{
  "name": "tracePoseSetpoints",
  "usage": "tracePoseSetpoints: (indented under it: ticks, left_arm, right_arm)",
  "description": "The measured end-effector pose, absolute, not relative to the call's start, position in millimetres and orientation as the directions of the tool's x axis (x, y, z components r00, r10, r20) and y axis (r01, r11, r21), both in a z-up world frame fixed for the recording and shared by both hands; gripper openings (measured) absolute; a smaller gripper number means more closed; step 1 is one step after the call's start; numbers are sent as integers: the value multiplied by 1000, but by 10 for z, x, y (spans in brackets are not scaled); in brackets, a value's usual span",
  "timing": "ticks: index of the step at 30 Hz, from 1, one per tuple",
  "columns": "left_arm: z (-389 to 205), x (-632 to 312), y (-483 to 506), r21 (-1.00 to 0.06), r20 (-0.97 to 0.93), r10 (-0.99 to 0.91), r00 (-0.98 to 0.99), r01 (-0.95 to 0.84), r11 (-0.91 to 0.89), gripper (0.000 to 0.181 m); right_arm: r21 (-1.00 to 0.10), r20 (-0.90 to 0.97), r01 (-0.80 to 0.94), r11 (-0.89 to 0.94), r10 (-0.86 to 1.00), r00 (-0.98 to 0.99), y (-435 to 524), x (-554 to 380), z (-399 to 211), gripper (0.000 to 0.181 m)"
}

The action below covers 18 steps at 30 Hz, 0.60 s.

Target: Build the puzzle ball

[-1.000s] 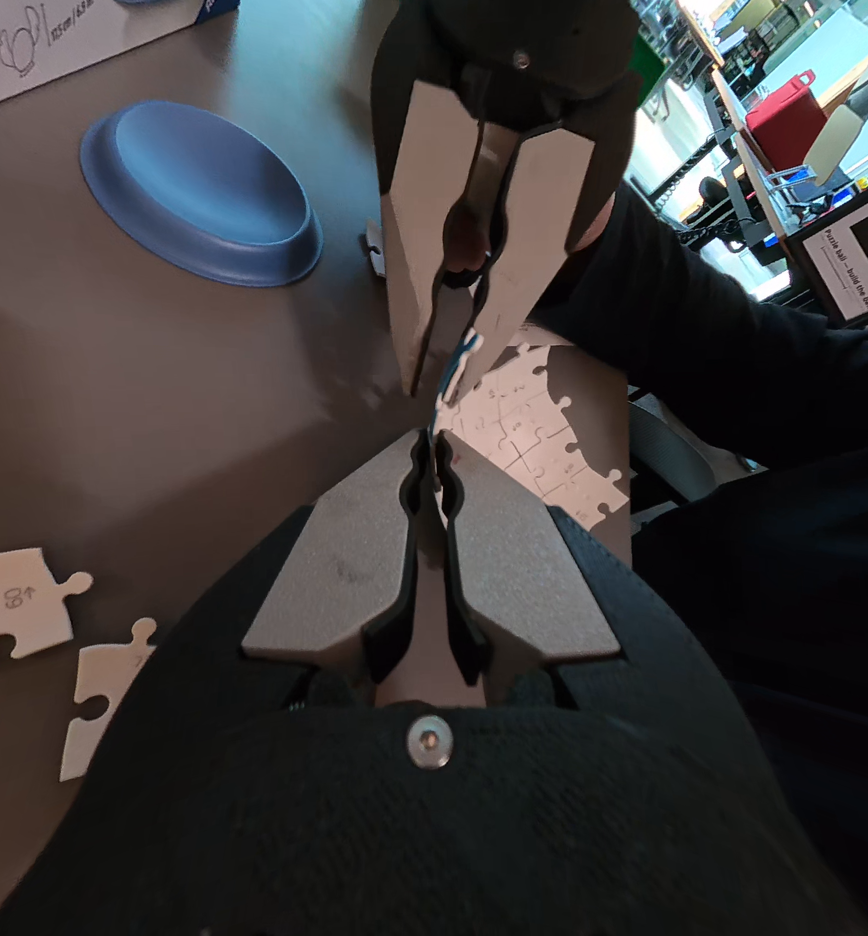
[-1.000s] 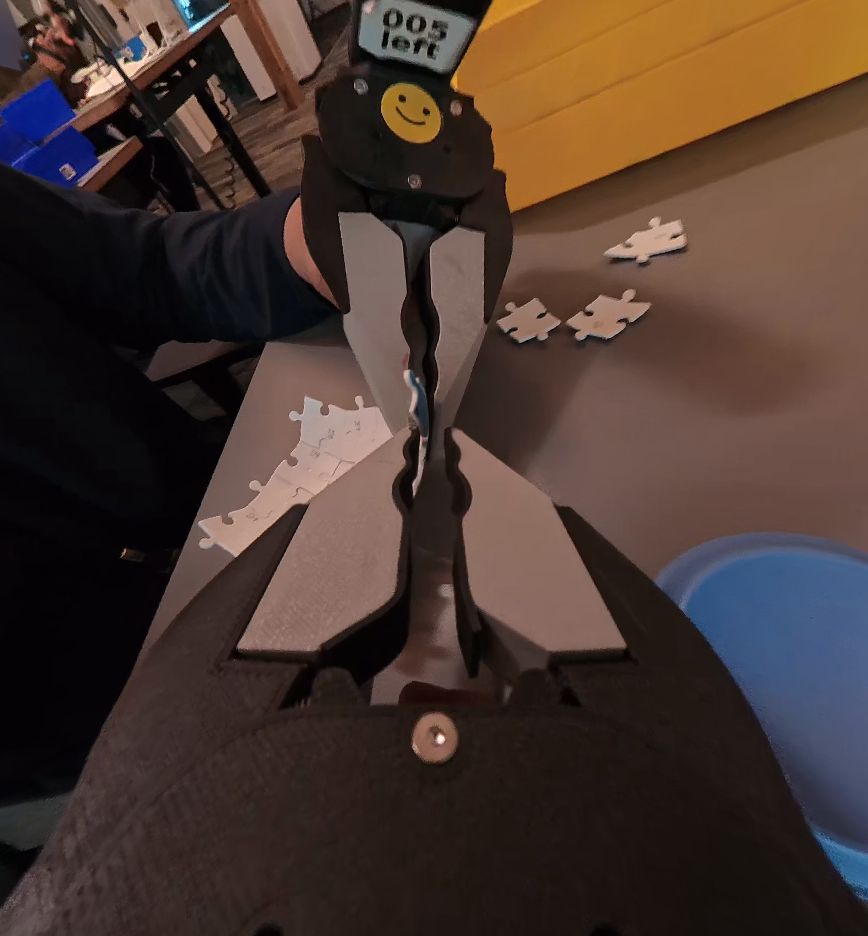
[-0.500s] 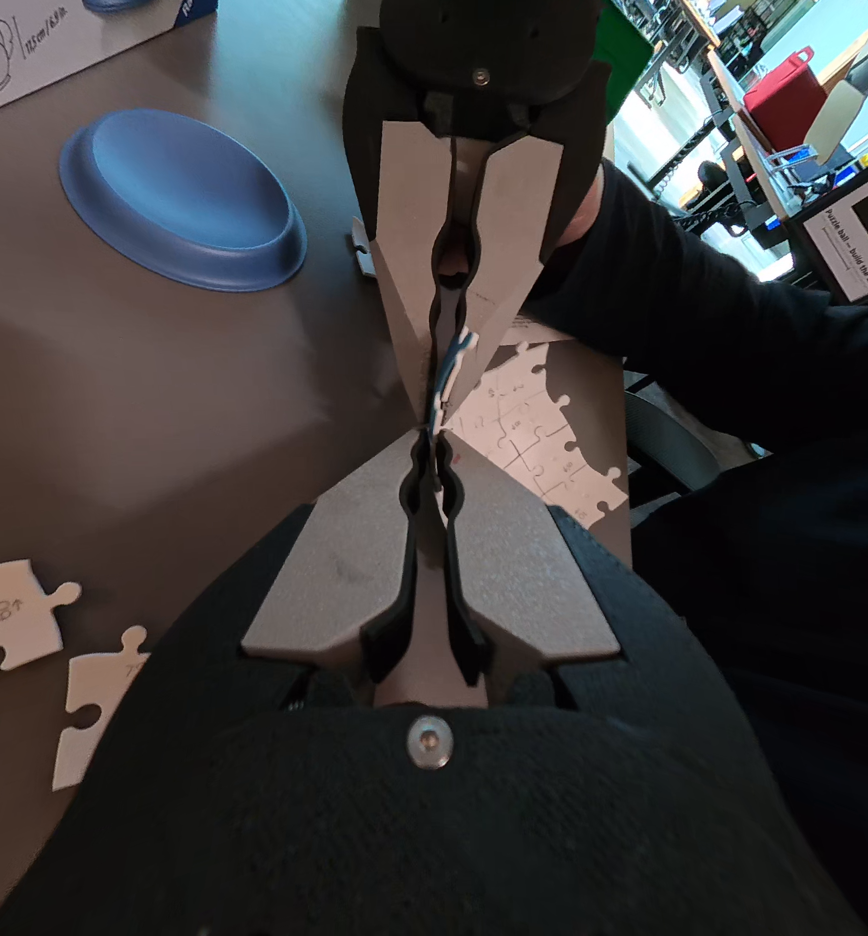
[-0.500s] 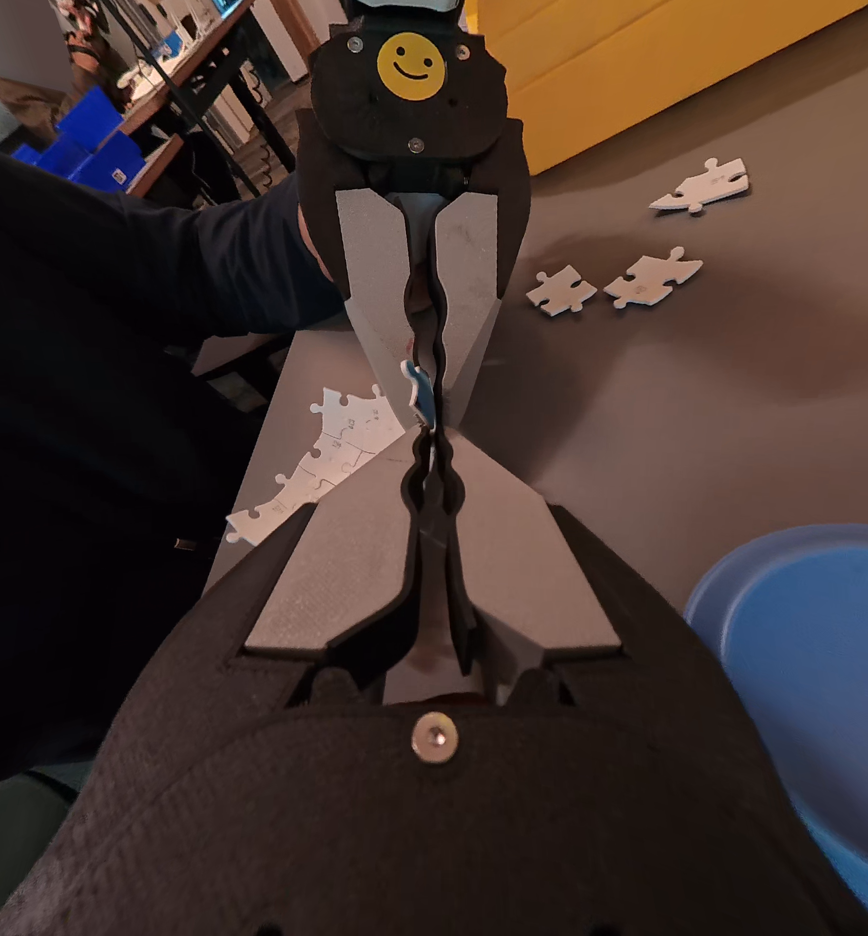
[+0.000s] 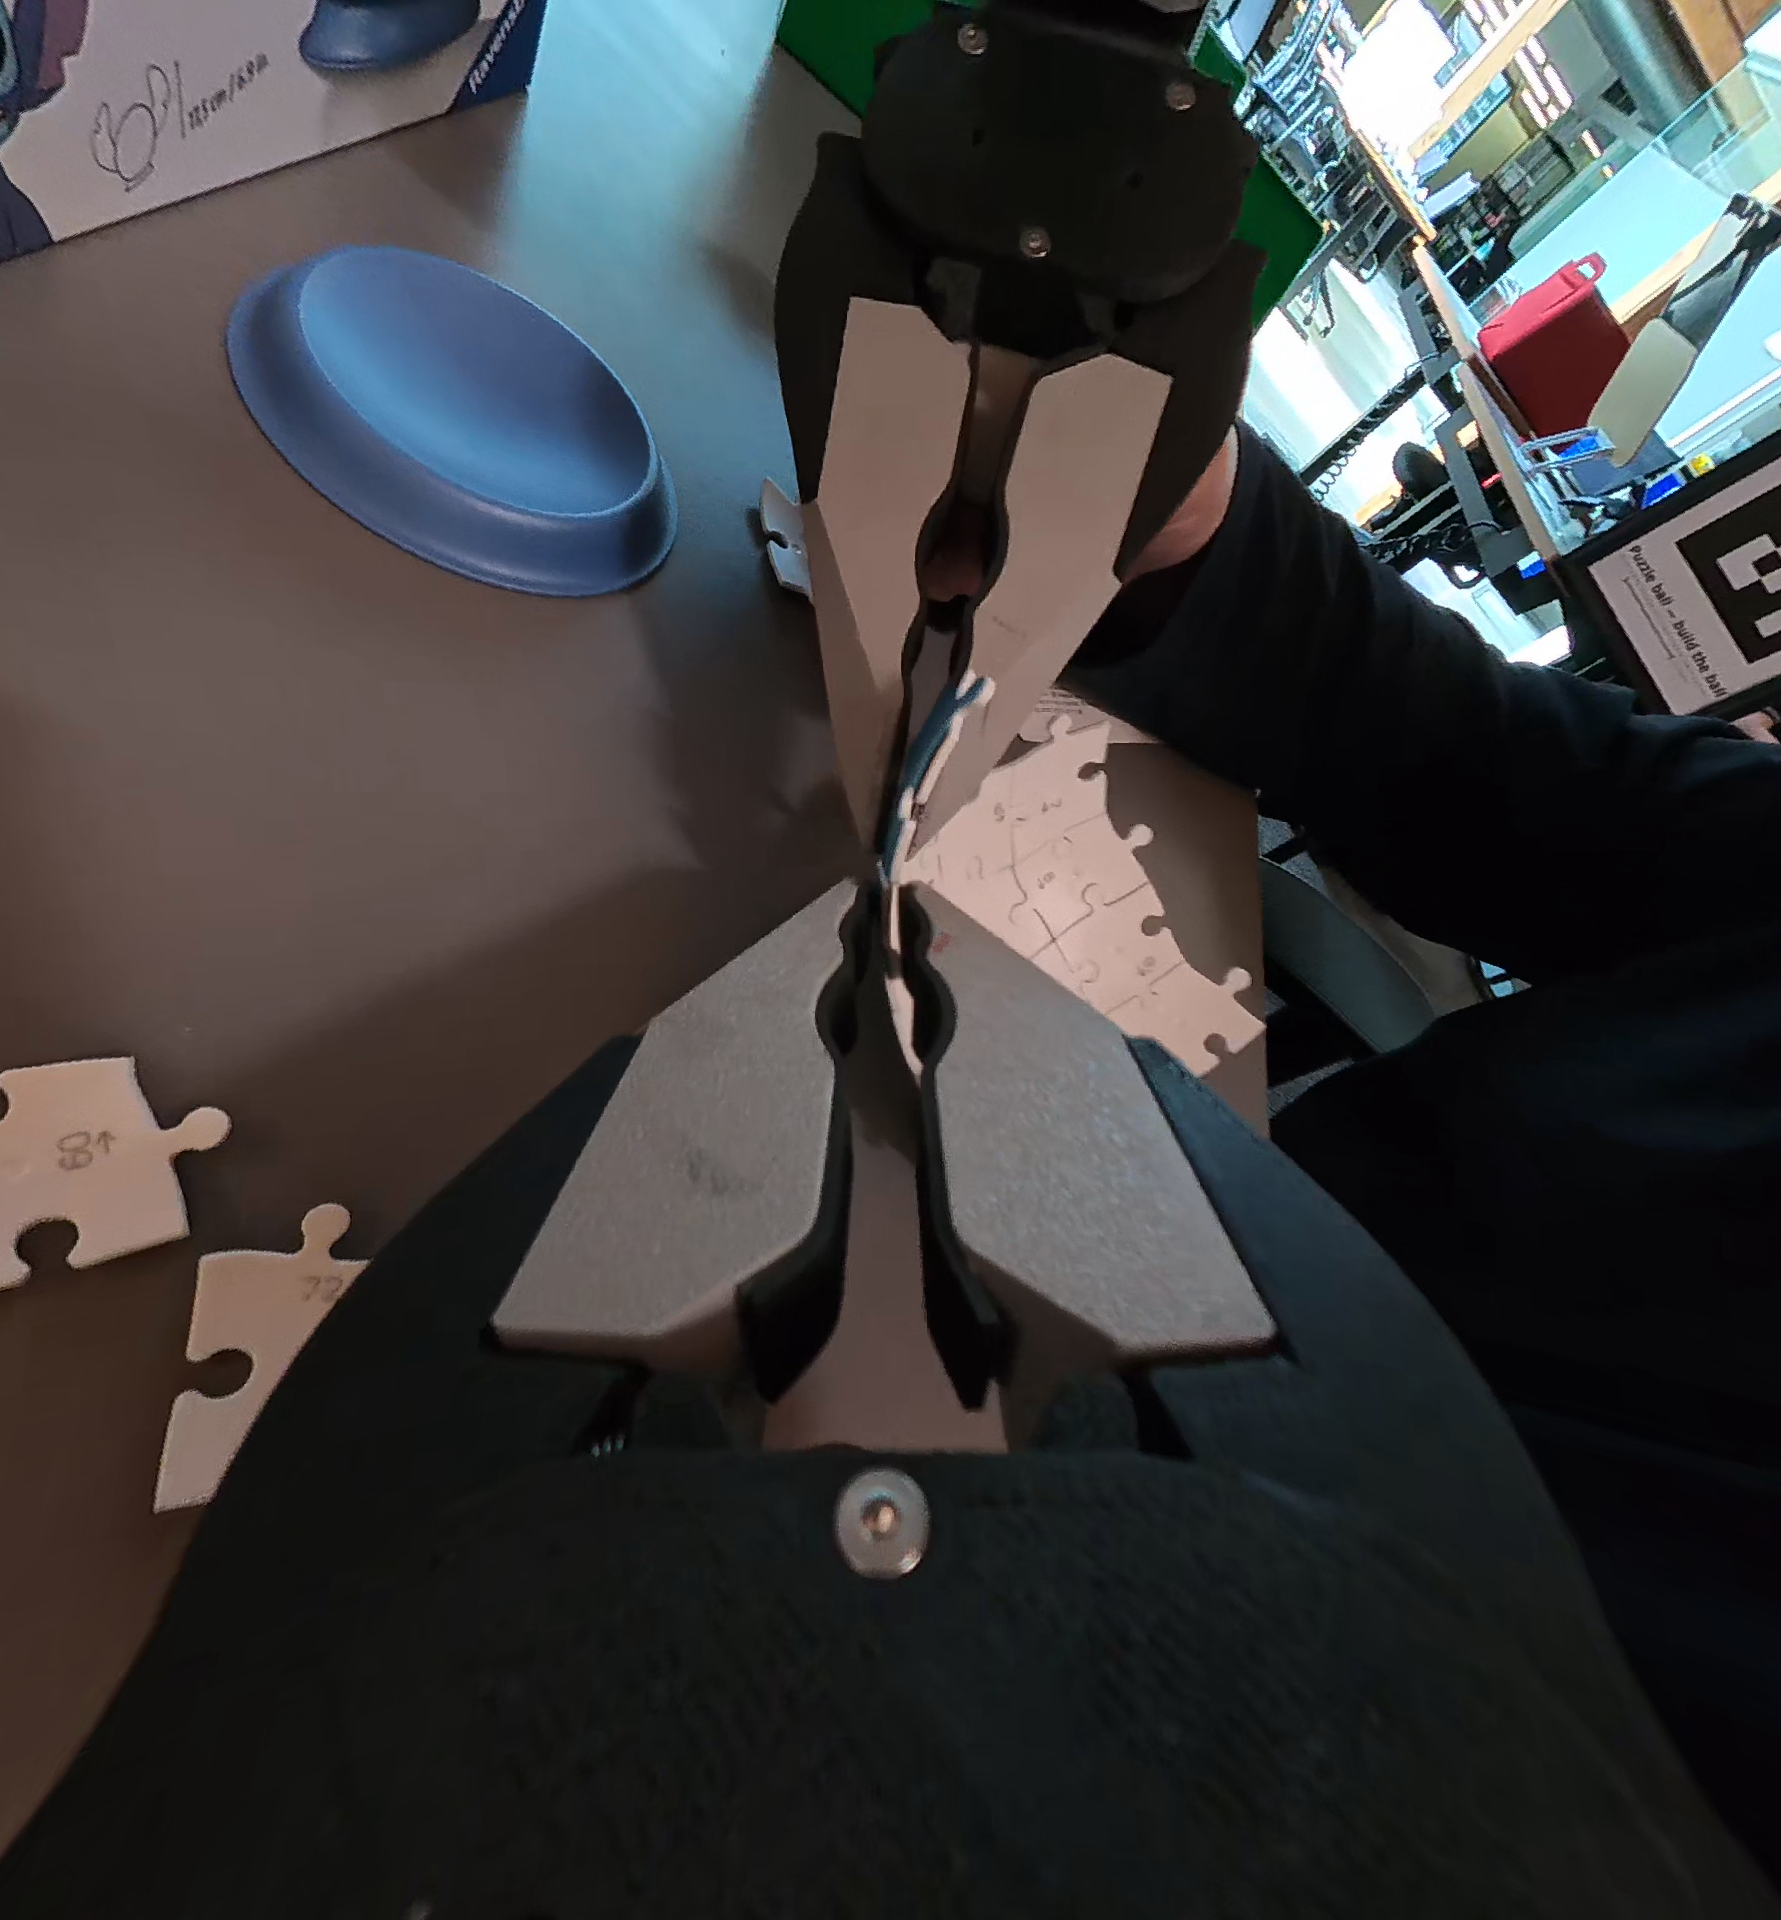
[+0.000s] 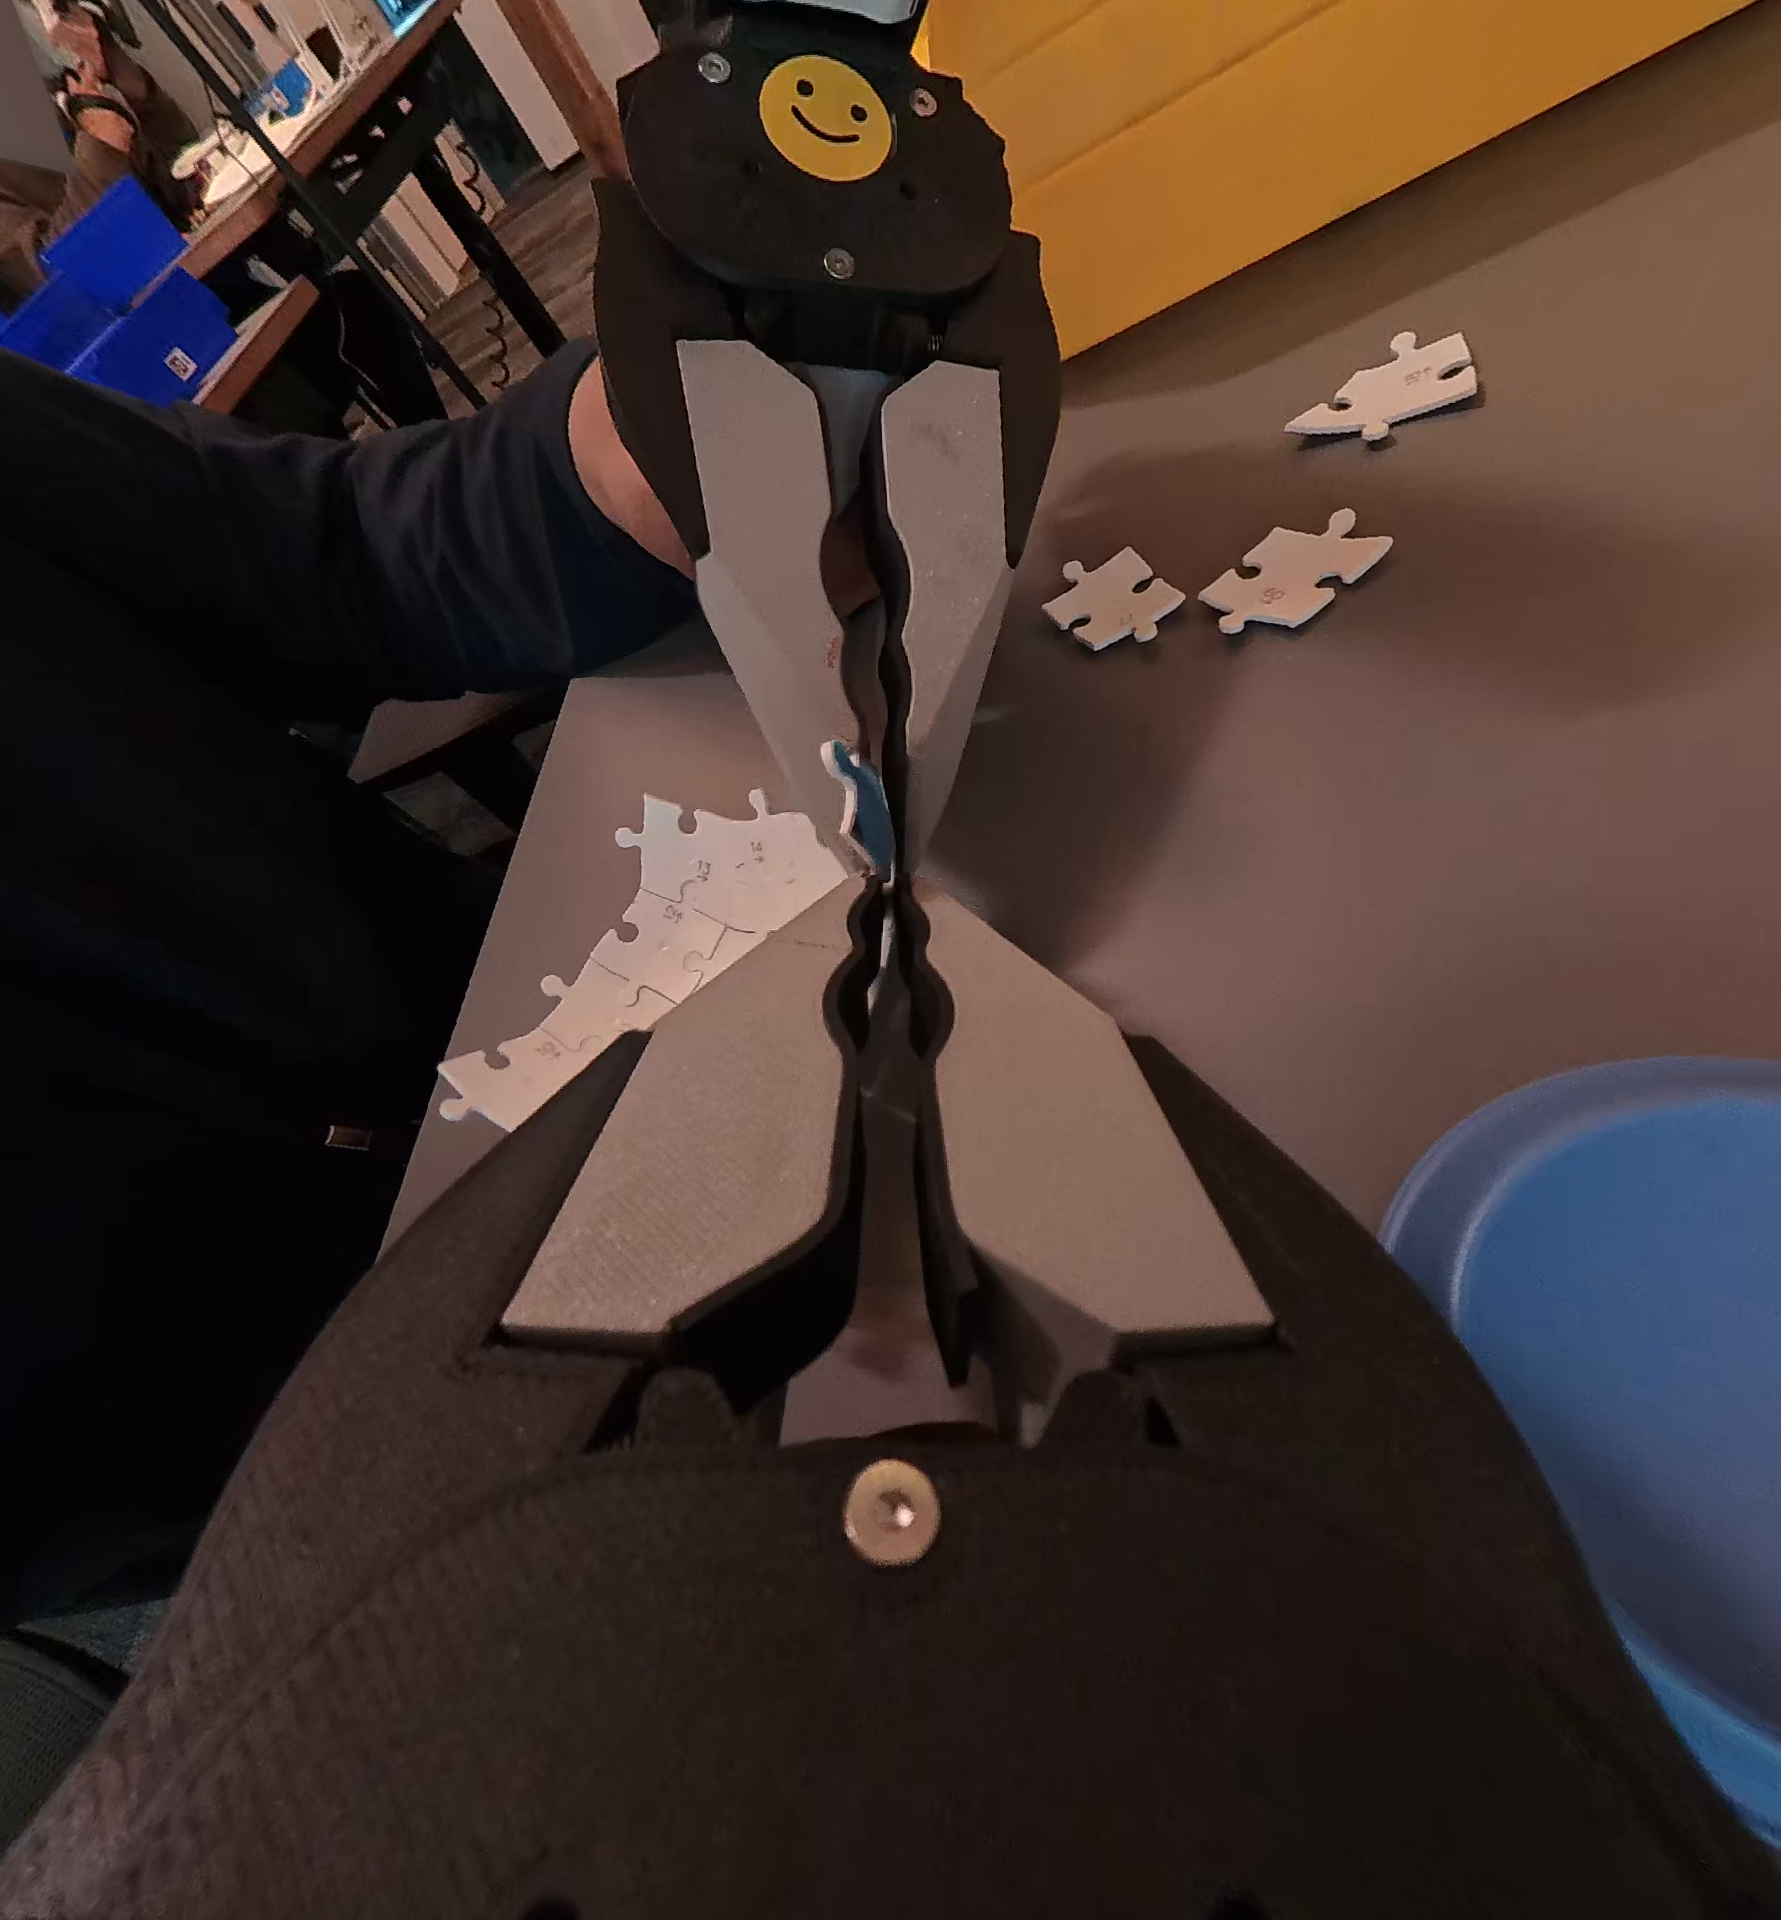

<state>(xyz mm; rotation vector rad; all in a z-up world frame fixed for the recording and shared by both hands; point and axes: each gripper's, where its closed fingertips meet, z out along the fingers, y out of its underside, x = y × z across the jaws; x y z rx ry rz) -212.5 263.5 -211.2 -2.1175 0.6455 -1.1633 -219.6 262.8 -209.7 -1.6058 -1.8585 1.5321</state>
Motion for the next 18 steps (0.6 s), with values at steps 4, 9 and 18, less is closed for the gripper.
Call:
tracePoseSetpoints:
  ticks: [4, 9, 18]
  left_arm:
    - [-2112, -2135, 2632, -733, 537, -681, 497, -125, -669, 0]
    - [-2111, -2146, 2639, -752, 490, -694, 527, -147, -642, 0]
    - [-2053, -2153, 2670, -773, 486, -690, 536, -104, -625, 0]
  right_arm:
    - [-802, -436, 573, -172, 824, -363, 2620, -2204, -2091, 0]
    - [-782, -485, 582, -224, 805, -341, 2629, -2216, -2090, 0]
    - [-742, -588, 572, -348, 748, -307, 2660, -2227, -2033, 0]
